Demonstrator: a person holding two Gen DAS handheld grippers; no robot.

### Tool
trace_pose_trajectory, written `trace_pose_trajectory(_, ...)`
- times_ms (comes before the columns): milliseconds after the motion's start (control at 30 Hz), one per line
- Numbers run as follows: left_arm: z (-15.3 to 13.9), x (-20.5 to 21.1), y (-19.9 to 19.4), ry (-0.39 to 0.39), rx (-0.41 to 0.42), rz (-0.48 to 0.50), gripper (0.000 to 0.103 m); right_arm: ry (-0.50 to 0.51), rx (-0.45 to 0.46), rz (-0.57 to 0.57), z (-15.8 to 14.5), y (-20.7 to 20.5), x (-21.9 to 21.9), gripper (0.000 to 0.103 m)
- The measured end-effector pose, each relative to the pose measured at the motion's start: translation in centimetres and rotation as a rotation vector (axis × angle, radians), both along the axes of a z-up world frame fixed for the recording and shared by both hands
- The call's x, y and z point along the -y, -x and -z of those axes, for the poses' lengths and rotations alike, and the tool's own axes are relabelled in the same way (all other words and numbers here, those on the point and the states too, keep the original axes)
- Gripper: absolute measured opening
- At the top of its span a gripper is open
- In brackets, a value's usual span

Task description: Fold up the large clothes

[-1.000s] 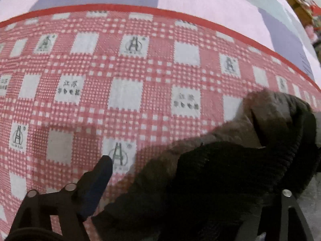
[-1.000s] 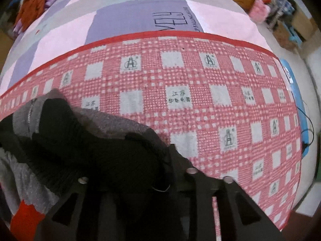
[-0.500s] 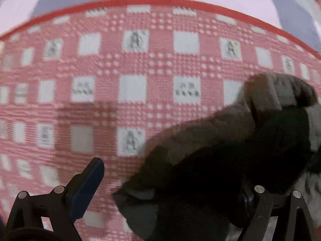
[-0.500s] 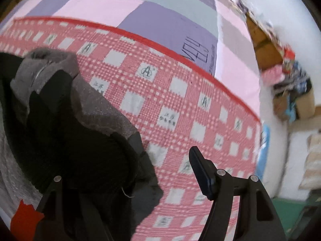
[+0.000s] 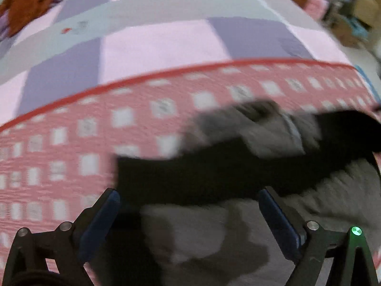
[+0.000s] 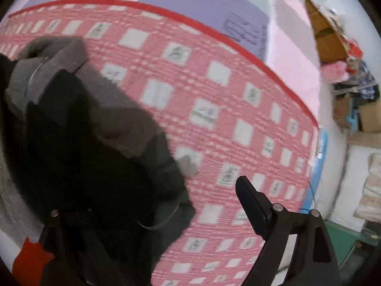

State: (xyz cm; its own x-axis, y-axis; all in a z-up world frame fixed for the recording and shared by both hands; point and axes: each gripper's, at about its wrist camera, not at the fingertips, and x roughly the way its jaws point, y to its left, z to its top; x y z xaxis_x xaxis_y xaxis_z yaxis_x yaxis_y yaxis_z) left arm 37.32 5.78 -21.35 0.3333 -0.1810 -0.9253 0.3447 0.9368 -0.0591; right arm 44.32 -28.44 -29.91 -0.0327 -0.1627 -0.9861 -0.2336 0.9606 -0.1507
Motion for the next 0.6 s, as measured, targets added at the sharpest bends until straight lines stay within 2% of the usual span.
trace_pose_trajectory(33, 0.6, 0.7, 0.8, 0.011, -0.003, 0.010, 0.097, -0.097, 0.010, 0.065, -0.4, -0.3, 0.5, 0.089)
trace_pose_trajectory(100, 2.3, 2.5, 2.7, 0.021, -0.018, 0.034, 0.097, -0.512, 0.082, 0.408, -1.4, -1.0, 4.2, 0.089)
trace_pose_trajectory(133, 2.4, 3.5, 3.2, 0.012, -0.011, 0.032, 0.097, -0.610, 0.090, 0.510, -1.1, -1.0, 5.3, 0.089)
trace_pose_trajectory(167, 2.7, 4.3, 3.8, -0.001, 0.007, 0.030, 0.097, -0.666, 0.097, 0.624, -0.9, -0.9, 6.5, 0.089)
trace_pose_trajectory(200, 2.9, 5.0, 4.4, 0.001, 0.022, 0.029, 0.097, -0.627, 0.122, 0.622, -1.4, -0.9, 6.8, 0.089)
trace_pose_trajectory(267, 2.4, 5.5, 5.3, 0.044, 0.053, 0.016, 0.097, -0.484, 0.257, 0.491, -3.8, -0.3, 6.1, 0.089)
trace_pose_trajectory(333, 1.8, 5.2, 6.1, 0.080, 0.088, -0.008, 0.097, -0.341, 0.447, 0.302, -7.2, 2.3, 4.3, 0.089)
trace_pose_trajectory(400, 0.9, 4.5, 7.7, 0.101, 0.135, -0.061, 0.097, -0.284, 0.530, 0.146, -8.4, 6.0, 2.1, 0.089)
trace_pose_trajectory(433, 0.6, 4.2, 8.7, 0.114, 0.147, -0.073, 0.097, -0.270, 0.541, 0.075, -8.3, 8.8, 0.4, 0.089)
trace_pose_trajectory(500, 0.5, 3.7, 11.4, 0.133, 0.169, -0.100, 0.098, -0.284, 0.488, -0.012, -6.3, 13.6, -2.3, 0.089)
trace_pose_trajectory(600, 2.0, 3.8, 14.3, 0.144, 0.184, -0.113, 0.102, -0.264, 0.424, -0.032, -2.5, 18.0, -4.6, 0.089)
